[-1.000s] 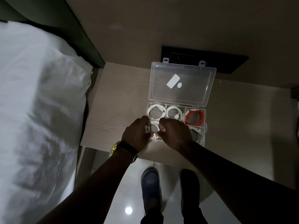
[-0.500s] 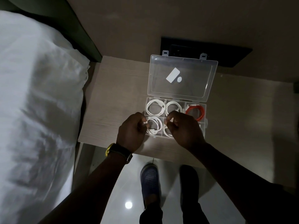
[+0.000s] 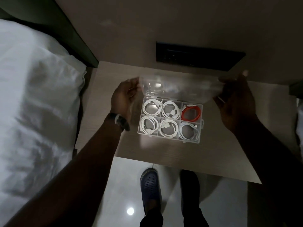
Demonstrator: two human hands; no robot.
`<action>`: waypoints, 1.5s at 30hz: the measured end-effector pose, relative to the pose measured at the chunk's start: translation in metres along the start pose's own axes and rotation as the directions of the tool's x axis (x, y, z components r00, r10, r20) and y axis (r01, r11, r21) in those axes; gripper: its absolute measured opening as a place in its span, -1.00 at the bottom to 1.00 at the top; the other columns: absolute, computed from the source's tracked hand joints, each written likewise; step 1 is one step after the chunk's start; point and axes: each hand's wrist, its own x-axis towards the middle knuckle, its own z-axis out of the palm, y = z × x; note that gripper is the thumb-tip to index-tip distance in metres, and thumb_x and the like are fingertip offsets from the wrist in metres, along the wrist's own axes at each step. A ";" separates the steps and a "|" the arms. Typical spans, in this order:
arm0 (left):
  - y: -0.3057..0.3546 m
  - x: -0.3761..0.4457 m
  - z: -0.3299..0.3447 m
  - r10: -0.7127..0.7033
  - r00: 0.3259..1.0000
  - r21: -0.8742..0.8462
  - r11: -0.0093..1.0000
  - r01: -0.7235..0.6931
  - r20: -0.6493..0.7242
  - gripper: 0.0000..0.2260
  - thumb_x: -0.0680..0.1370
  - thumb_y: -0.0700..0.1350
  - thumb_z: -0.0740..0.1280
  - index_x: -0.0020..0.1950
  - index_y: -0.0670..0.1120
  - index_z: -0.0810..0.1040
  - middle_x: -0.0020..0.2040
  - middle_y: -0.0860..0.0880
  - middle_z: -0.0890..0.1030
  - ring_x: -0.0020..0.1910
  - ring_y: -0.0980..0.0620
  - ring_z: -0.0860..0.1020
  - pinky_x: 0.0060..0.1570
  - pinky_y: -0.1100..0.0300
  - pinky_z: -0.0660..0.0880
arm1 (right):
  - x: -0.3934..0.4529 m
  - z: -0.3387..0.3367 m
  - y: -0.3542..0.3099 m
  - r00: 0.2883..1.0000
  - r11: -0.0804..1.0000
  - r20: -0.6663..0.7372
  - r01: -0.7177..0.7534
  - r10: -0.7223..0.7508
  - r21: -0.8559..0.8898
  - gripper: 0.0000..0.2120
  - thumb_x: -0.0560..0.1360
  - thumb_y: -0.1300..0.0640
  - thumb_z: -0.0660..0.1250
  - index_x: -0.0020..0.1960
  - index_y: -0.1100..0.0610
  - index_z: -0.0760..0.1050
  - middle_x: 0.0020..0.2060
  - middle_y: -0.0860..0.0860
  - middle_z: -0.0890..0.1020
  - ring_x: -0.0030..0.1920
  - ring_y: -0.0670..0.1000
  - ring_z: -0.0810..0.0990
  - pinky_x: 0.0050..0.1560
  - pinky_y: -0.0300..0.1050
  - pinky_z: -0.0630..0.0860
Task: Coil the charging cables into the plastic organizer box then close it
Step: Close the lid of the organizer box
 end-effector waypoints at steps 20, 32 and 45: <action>-0.097 -0.044 -0.056 0.251 0.819 0.782 0.254 -0.570 0.516 -0.65 0.42 -0.02 0.50 0.13 -0.10 0.54 0.49 -0.02 0.37 0.50 -0.01 0.27 0.28 0.03 0.46 | -0.054 -0.057 0.127 0.867 0.127 0.432 0.471 -0.250 -0.873 -0.39 0.34 -0.15 0.51 0.32 0.07 0.53 0.41 0.04 0.46 0.43 0.07 0.30 0.37 -0.15 0.25; -0.122 -0.032 -0.064 0.282 0.776 0.788 0.097 -0.608 0.564 -0.62 0.50 0.06 0.39 0.21 -0.10 0.43 0.46 -0.11 0.40 0.35 -0.07 0.43 0.31 0.14 0.39 | -0.043 -0.066 0.154 0.804 -0.030 0.516 0.532 -0.296 -0.846 -0.44 0.45 -0.14 0.36 0.34 0.13 0.47 0.37 0.16 0.47 0.38 0.27 0.31 0.30 0.11 0.40; -0.073 0.004 -0.009 0.317 0.821 0.806 0.219 -0.550 0.474 -0.10 0.33 0.12 0.54 0.51 -0.17 0.19 0.55 -0.13 0.21 0.49 -0.02 0.26 0.32 0.26 0.31 | 0.002 -0.067 0.103 0.823 0.073 0.465 0.512 -0.328 -0.856 -0.17 0.36 -0.37 0.36 0.52 -0.06 0.23 0.54 -0.02 0.23 0.54 0.00 0.16 0.41 -0.12 0.24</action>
